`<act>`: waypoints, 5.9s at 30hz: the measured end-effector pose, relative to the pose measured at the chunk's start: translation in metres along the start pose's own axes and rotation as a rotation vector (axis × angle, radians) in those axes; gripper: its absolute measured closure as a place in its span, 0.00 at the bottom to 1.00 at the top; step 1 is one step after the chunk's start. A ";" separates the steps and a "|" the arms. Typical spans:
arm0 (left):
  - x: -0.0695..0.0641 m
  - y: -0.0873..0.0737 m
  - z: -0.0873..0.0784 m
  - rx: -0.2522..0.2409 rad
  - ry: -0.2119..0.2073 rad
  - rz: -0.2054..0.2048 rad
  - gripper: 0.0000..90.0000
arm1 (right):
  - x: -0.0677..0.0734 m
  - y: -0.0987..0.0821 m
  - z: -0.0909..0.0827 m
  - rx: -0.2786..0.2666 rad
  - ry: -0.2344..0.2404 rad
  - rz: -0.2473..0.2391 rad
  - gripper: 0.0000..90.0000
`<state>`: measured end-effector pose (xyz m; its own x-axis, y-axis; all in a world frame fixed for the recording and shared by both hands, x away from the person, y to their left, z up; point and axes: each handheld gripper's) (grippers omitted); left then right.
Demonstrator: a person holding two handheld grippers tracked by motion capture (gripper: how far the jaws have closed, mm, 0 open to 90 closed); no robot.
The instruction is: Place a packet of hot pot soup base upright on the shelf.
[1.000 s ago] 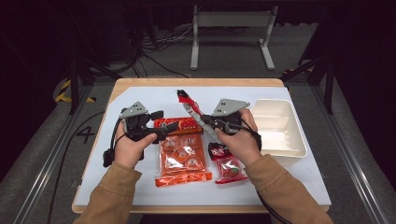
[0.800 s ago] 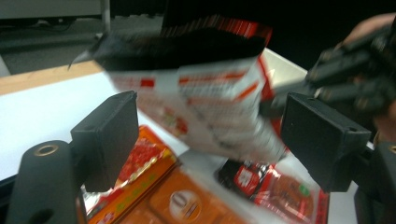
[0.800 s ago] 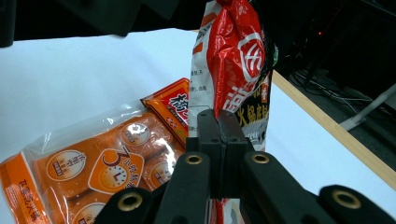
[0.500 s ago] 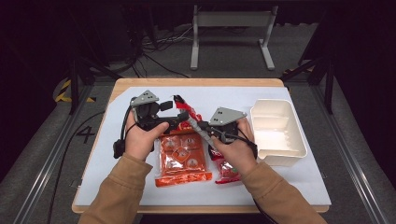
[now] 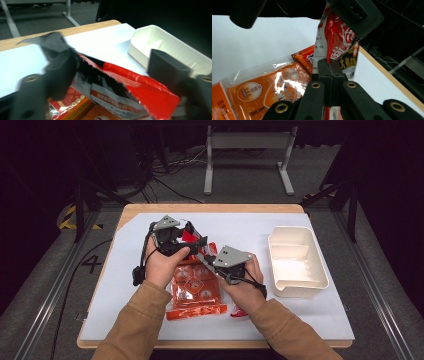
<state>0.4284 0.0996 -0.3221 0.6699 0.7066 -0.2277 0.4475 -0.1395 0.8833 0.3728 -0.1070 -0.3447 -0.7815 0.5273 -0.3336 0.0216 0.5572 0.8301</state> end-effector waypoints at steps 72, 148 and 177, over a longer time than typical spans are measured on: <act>-0.055 0.034 -0.032 -0.113 -0.311 0.327 1.00 | -0.109 -0.028 -0.041 -0.167 0.282 0.269 0.24; 0.056 -0.068 -0.100 -0.045 0.019 0.165 0.21 | -0.235 -0.021 -0.156 0.021 -0.015 0.269 0.89; 0.076 -0.081 -0.111 -0.036 0.108 0.126 0.18 | -0.266 -0.051 -0.168 0.055 -0.133 0.264 0.89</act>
<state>0.3766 0.2417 -0.3656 0.6511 0.7557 -0.0709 0.3414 -0.2082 0.9166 0.4748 -0.3832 -0.2235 -0.6559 0.7358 -0.1683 0.2498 0.4220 0.8715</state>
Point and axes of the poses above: each handheld gripper's, and its own axes: z roughly forward along the jaws, y roughly out of its top, x roughly to its left, and after that the axes turned 1 degree about y, right-handed
